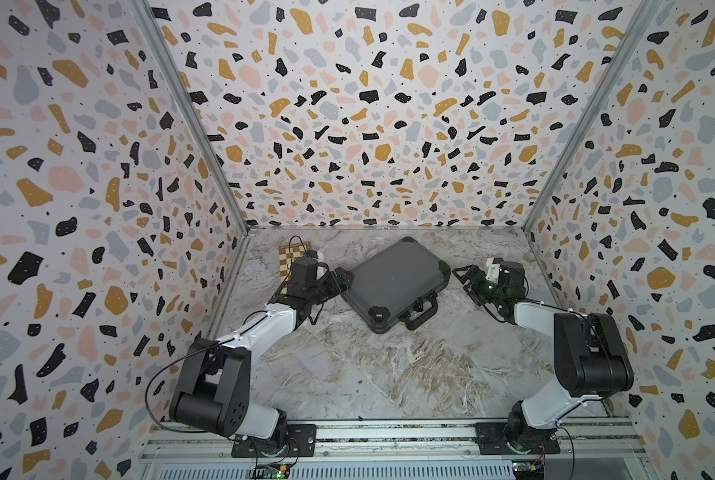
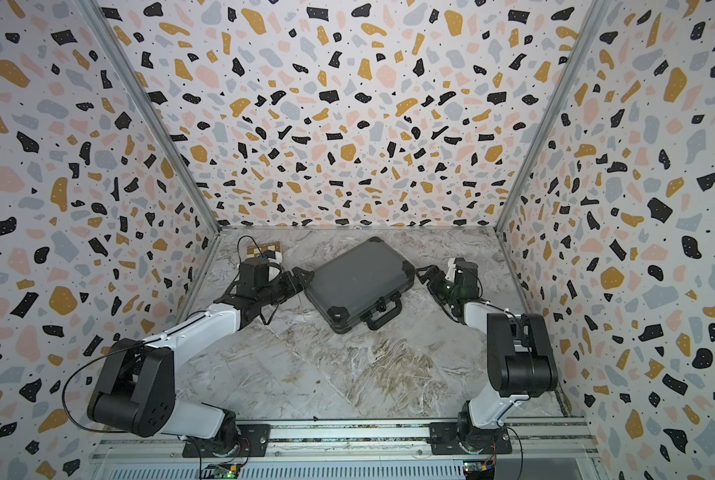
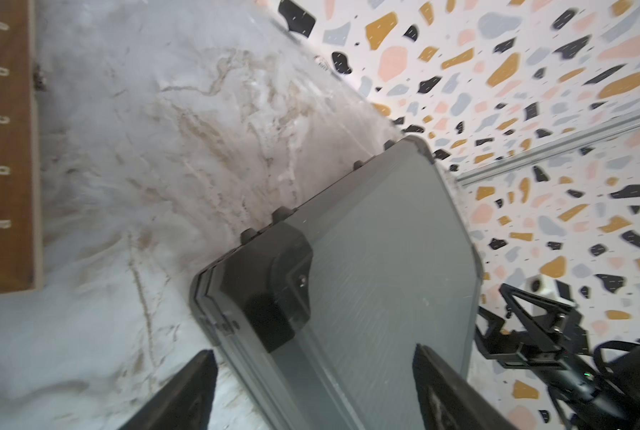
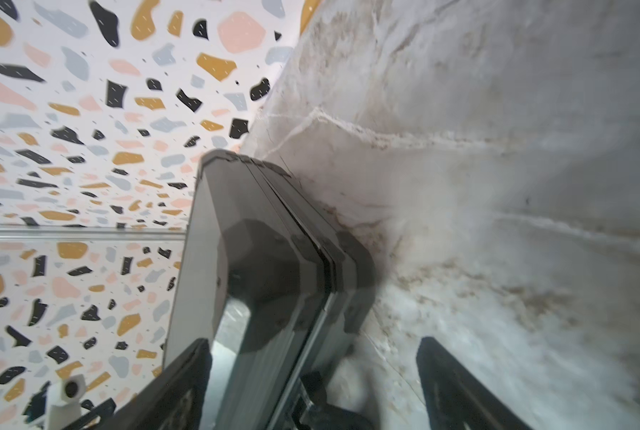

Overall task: Open the poker set cases
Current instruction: Adjust the poker set case at the center of the board.

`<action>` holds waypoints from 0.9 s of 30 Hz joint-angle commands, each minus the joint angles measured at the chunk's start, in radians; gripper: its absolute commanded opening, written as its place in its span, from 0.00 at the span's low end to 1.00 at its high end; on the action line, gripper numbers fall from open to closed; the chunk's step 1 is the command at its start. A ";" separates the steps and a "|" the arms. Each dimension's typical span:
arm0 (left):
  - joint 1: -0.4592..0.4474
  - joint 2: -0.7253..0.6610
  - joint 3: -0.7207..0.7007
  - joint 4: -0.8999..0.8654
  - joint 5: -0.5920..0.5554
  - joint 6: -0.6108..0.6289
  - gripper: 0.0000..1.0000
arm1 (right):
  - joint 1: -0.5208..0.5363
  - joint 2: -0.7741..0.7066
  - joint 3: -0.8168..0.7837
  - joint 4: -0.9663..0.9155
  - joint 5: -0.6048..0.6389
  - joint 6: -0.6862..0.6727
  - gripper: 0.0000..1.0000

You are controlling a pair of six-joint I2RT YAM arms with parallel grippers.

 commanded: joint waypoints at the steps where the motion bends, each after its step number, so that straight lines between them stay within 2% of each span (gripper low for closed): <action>1: 0.032 0.010 -0.059 0.204 0.089 -0.095 0.85 | -0.012 0.048 -0.036 0.164 -0.052 0.118 0.89; 4: 0.056 0.048 -0.084 0.300 0.132 -0.164 0.85 | -0.012 0.110 -0.097 0.341 -0.068 0.205 0.89; 10: 0.062 0.115 -0.086 0.374 0.161 -0.214 0.85 | -0.009 0.212 -0.161 0.631 -0.065 0.353 0.92; 15: 0.064 0.192 -0.111 0.515 0.178 -0.306 0.85 | 0.003 0.246 -0.180 0.738 -0.085 0.429 0.93; 19: 0.064 0.261 -0.107 0.622 0.198 -0.372 0.83 | 0.021 0.234 -0.277 0.839 -0.085 0.477 0.92; 27: 0.064 0.290 -0.112 0.622 0.201 -0.366 0.82 | 0.082 0.261 -0.317 0.857 -0.093 0.430 0.92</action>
